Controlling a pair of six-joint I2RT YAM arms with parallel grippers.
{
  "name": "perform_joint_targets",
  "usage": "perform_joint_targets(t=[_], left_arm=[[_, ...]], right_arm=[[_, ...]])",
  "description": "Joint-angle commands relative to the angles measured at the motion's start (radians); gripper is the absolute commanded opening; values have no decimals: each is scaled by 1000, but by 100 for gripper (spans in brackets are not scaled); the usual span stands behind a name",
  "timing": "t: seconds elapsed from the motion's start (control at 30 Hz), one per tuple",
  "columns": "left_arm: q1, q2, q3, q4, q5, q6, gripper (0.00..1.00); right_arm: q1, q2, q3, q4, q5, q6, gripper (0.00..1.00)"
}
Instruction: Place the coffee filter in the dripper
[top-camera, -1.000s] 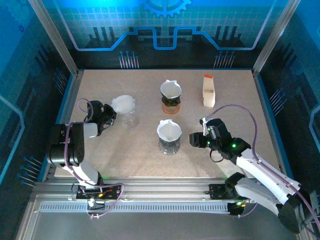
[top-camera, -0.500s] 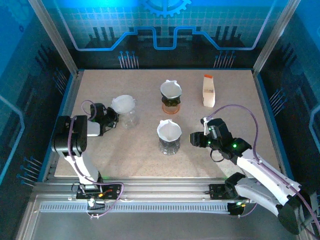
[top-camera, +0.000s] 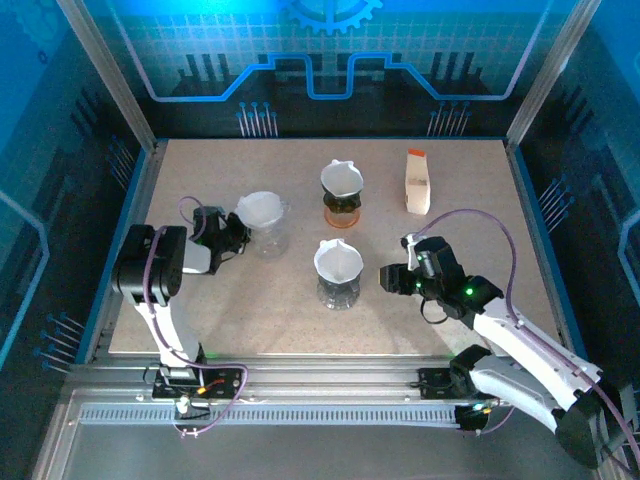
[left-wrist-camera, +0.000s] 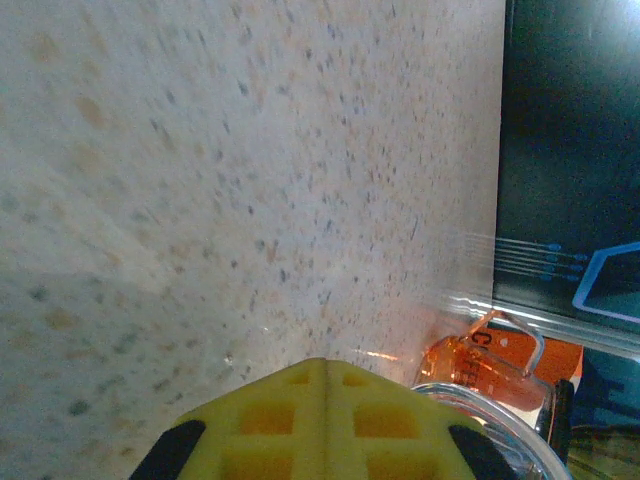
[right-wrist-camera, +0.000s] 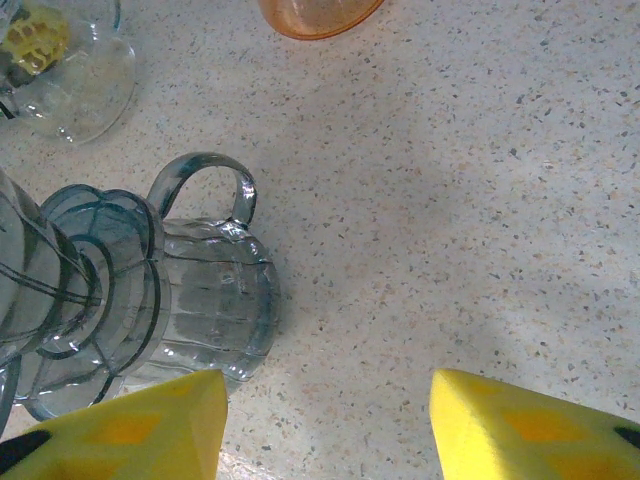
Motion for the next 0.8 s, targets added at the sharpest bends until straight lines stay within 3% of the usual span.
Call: perform_joint_targets(t=[0.0, 0.4, 0.57, 0.77], left_arm=[[-52, 23, -10, 74, 8, -32, 0], [-188, 10, -47, 89, -74, -39, 0], [-162, -84, -103, 3, -145, -19, 0], [-102, -307, -161, -206, -200, 47, 0]], right_arm=[[-16, 0, 4, -1, 2, -8, 57], [-16, -2, 0, 0, 7, -2, 57], [-17, -12, 7, -12, 17, -2, 57], [-26, -40, 18, -33, 54, -10, 60]])
